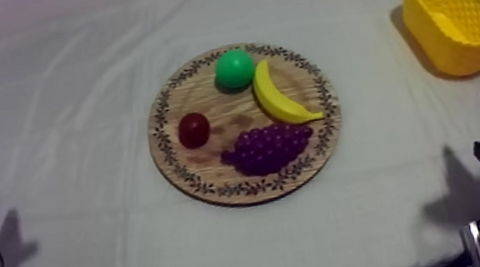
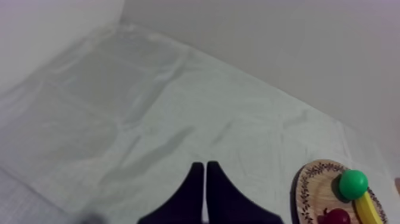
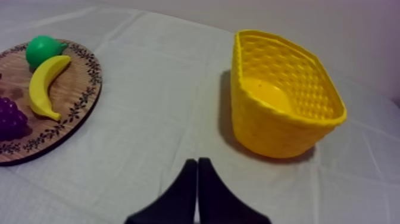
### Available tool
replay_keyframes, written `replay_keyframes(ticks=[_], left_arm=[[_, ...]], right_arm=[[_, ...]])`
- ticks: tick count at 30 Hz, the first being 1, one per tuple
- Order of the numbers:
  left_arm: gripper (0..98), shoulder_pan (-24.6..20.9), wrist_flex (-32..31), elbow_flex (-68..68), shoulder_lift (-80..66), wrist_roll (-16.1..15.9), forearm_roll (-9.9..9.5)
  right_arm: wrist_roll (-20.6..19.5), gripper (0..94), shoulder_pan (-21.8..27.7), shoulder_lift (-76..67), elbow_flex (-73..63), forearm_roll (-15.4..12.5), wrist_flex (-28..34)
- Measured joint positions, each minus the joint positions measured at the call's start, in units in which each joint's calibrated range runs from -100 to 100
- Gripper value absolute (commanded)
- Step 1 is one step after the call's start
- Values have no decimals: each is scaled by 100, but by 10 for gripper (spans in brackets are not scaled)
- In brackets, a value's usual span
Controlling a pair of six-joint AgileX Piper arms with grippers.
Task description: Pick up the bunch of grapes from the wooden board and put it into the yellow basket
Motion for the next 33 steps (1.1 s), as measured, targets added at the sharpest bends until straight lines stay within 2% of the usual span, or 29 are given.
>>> replay_keyframes(ticks=[10,23,33], left_arm=[[1,0,0,0,0,3,0],[1,0,0,0,0,3,0],[1,0,0,0,0,3,0]], right_arm=[[-346,5,13,0,0,0,174],[-458,2,1,217,-247,-8,215],[-159,2,47,1484,-1432,-472,313]])
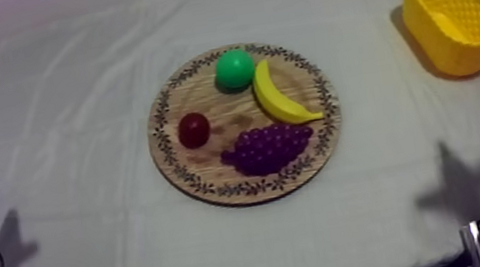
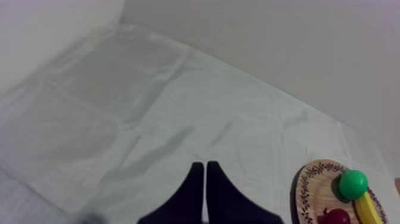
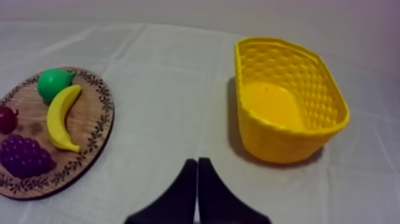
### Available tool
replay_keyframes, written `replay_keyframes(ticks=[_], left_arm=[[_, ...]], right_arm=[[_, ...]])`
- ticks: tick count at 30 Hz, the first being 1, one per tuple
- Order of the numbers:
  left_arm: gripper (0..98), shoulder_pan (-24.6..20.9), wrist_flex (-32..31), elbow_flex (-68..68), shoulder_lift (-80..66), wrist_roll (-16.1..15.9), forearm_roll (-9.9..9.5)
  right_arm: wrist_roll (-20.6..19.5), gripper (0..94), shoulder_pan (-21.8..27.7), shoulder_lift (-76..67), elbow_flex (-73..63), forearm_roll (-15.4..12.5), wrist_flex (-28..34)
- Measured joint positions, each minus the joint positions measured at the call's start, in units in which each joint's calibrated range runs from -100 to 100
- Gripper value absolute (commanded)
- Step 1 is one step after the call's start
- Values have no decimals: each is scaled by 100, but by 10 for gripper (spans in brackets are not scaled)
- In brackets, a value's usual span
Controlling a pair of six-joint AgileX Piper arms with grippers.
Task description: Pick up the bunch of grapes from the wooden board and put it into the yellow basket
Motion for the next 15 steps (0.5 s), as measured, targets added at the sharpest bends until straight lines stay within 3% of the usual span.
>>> replay_keyframes(ticks=[10,15], left_arm=[[1,0,0,0,0,0,0],[1,0,0,0,0,0,0]], right_arm=[[324,2,-225,1751,-1999,-369,563],[754,2,-117,2684,-3072,-820,1151]])
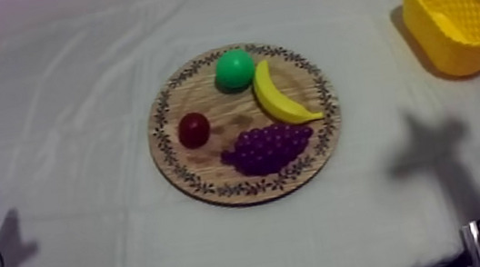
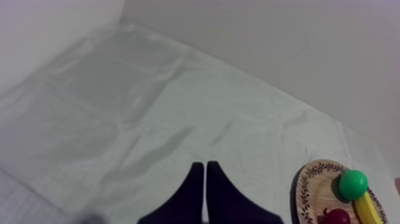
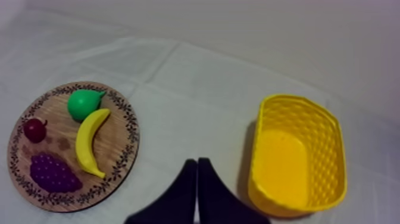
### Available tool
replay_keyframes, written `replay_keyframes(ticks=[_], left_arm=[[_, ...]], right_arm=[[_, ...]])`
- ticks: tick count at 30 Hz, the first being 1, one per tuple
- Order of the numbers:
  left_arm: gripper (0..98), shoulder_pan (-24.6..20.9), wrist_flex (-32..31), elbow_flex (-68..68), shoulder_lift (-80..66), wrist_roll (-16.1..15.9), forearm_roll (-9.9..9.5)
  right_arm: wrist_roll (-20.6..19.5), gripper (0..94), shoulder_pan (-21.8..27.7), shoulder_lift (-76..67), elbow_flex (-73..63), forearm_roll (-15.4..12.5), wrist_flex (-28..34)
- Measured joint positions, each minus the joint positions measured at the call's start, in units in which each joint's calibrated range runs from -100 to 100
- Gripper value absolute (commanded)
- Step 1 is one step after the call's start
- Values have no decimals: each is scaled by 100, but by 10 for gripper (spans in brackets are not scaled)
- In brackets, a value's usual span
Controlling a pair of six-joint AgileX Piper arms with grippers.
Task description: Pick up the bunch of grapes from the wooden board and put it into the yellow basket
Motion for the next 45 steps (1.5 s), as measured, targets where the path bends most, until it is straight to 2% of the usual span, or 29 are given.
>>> replay_keyframes(ticks=[5,8,22,32,40,42,45], left_arm=[[1,0,0,0,0,0,0],[1,0,0,0,0,0,0],[1,0,0,0,0,-3,0],[1,0,0,0,0,0,0],[1,0,0,0,0,0,0],[1,0,0,0,0,0,0],[1,0,0,0,0,0,0]], right_arm=[[601,2,199,760,-908,-616,620],[889,2,125,1196,-1376,-810,890],[1160,2,-921,2981,-3477,-659,1802],[1345,6,-1831,3825,-3698,-475,2350],[1370,91,-2368,4059,-3594,-360,2547],[1373,173,-2449,4080,-3559,-359,2538],[1377,391,-2517,4101,-3535,-306,2496]])
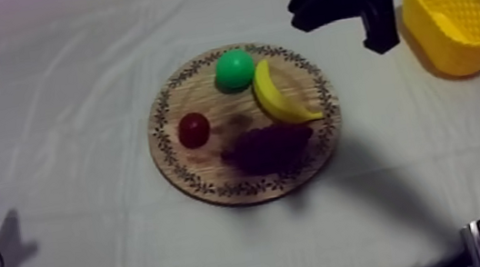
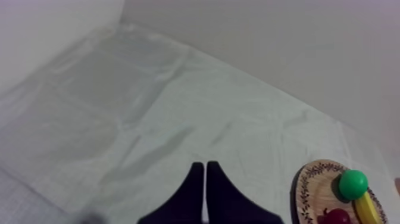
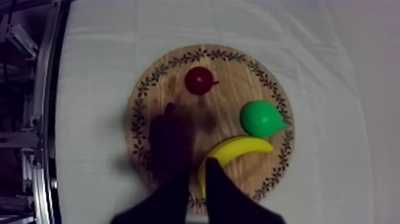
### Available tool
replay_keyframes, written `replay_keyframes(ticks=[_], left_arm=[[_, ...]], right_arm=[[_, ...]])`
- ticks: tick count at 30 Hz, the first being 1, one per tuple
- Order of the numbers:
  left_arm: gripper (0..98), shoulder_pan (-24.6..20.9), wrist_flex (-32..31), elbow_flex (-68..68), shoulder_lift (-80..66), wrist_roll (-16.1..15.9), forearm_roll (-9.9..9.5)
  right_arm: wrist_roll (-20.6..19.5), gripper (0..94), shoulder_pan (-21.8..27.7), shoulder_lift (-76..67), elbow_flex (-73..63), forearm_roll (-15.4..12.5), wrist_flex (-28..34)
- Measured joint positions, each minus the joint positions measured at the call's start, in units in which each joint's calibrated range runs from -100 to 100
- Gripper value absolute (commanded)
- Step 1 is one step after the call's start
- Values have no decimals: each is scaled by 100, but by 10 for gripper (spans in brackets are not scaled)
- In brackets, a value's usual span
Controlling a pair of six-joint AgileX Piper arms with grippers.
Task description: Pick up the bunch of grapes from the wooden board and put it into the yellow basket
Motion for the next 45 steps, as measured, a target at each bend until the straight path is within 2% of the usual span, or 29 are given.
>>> replay_keyframes(ticks=[2,4,9,17,23,45], left_arm=[[1,0,0,0,0,0,0],[1,0,0,0,0,0,0],[1,0,0,0,0,0,0],[1,0,0,0,0,0,0],[1,0,0,0,0,0,0],[1,0,0,0,0,0,0]], right_arm=[[-38,512,-50,8,8,94,-13],[-83,595,-103,32,8,168,-71],[-141,690,-171,150,-21,356,-160],[-137,712,-230,415,-34,537,-325],[-124,723,-334,740,275,652,-761],[-58,740,-418,3059,458,616,-2202]])
